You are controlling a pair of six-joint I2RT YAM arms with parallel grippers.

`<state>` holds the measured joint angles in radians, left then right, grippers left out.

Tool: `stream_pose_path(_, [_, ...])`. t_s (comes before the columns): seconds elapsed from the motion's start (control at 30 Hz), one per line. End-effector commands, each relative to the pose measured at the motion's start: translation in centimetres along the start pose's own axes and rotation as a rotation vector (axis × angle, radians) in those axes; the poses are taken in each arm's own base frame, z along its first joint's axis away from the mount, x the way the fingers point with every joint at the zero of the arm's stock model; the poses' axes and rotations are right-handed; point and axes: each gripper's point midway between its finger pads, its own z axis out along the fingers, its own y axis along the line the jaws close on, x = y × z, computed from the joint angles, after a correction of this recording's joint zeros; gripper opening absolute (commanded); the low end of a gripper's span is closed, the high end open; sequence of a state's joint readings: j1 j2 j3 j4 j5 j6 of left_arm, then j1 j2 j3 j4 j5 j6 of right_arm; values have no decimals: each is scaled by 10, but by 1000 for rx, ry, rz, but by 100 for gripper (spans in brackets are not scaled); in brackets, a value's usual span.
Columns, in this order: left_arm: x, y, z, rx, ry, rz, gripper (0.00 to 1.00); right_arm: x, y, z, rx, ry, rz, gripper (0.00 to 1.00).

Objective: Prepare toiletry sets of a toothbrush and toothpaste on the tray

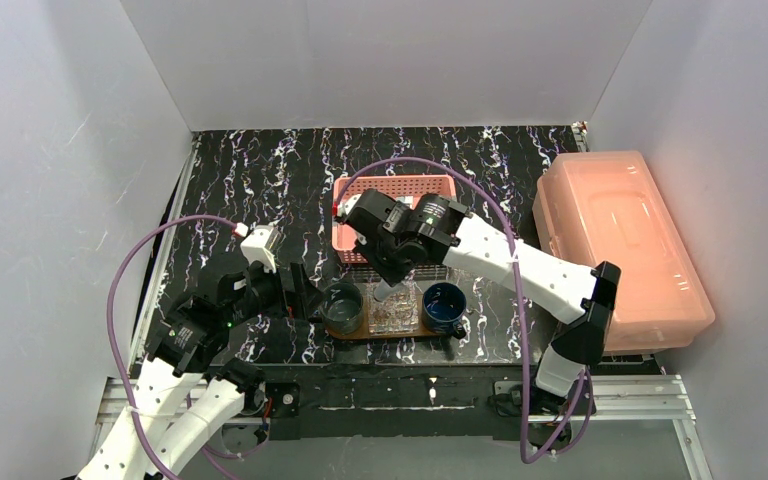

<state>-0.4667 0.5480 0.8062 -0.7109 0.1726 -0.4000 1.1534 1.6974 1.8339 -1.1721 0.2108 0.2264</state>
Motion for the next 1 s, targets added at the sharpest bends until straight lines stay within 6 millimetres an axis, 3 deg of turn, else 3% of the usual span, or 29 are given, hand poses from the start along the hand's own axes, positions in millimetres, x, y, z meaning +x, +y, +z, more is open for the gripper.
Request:
stream_pose_path(0.0, [4,0,1,8,10,17,98,-6,2,8,1,-13,-28,1])
stream_pose_path(0.97, [6,0,4,13,32,18,98,2,10,46,-1,90,-53,1])
